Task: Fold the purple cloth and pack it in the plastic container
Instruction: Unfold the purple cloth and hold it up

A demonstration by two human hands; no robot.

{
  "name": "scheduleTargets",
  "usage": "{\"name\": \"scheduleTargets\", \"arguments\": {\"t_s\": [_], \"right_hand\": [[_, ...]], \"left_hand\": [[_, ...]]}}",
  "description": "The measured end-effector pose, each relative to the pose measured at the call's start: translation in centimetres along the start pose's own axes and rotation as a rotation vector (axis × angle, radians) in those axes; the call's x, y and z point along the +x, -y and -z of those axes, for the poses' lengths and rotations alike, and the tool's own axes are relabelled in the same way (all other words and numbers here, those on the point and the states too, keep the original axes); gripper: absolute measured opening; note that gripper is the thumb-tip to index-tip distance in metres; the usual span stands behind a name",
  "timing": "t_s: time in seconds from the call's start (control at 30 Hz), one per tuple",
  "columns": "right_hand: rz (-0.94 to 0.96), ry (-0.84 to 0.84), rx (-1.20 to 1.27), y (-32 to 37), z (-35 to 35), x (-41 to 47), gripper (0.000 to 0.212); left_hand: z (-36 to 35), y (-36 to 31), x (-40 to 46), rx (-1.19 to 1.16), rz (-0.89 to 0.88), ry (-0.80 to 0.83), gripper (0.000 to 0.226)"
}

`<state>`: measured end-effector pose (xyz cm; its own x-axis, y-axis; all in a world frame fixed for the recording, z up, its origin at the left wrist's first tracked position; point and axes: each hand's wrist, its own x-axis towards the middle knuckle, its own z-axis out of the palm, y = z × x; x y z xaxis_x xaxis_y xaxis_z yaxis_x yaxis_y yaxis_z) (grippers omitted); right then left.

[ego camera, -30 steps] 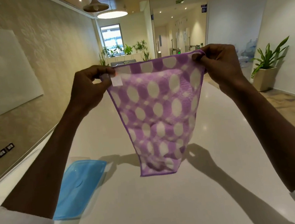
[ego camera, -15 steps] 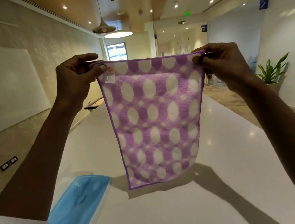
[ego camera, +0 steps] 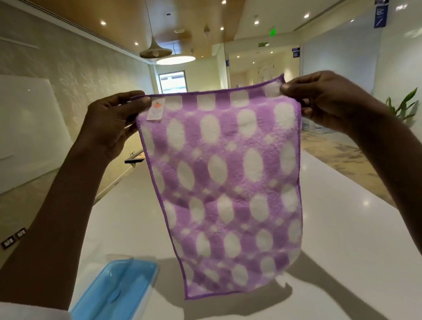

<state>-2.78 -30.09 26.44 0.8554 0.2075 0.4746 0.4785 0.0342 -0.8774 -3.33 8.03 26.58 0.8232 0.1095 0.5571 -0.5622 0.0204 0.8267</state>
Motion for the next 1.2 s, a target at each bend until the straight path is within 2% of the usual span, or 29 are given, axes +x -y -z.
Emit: {"name": "scheduleTargets", "arguments": {"t_s": [0.07, 0.23, 0.43, 0.53, 0.63, 0.77, 0.97, 1.07, 1.17, 1.2], "right_hand": [[-0.111, -0.026, 0.03, -1.8, 0.3, 1.2, 0.015], [-0.314, -0.1, -0.037, -7.2, 1.0, 3.3, 0.018], [-0.319, -0.177, -0.498, -14.5, 0.5, 4.4, 0.011], [-0.344, -0.186, -0.607, -18.3, 0.5, 4.7, 0.011], [-0.427, -0.198, -0.501, -22.0, 0.2, 4.8, 0.011], [-0.565, -0.311, -0.205, -26.6, -0.8, 4.9, 0.007], [-0.689, -0.448, 0.103, -32.8, -2.0, 6.0, 0.004], [-0.715, -0.481, 0.245, -35.7, -2.7, 6.5, 0.017], [-0.701, -0.45, 0.214, -38.0, -3.5, 6.6, 0.013], [-0.691, -0.445, 0.15, -38.7, -3.8, 6.5, 0.019]], "left_hand": [[-0.4, 1.2, 0.6, 0.018, 0.062, -0.011, 0.012], [-1.4, 5.9, 2.1, 0.101, 0.212, -0.052, 0.012], [-2.6, 14.2, 3.4, 0.302, 0.362, -0.06, 0.011], [-2.7, 18.3, 3.7, 0.394, 0.383, -0.059, 0.015], [-2.6, 22.2, 3.6, 0.473, 0.404, -0.053, 0.017], [-3.0, 26.9, 3.4, 0.573, 0.396, -0.031, 0.011], [-4.7, 32.5, 3.3, 0.723, 0.373, -0.084, 0.004], [-5.1, 35.1, 3.3, 0.779, 0.371, -0.122, 0.005], [-5.3, 37.9, 3.4, 0.772, 0.395, -0.114, 0.012], [-5.4, 38.7, 3.3, 0.773, 0.405, -0.1, 0.018]]}}
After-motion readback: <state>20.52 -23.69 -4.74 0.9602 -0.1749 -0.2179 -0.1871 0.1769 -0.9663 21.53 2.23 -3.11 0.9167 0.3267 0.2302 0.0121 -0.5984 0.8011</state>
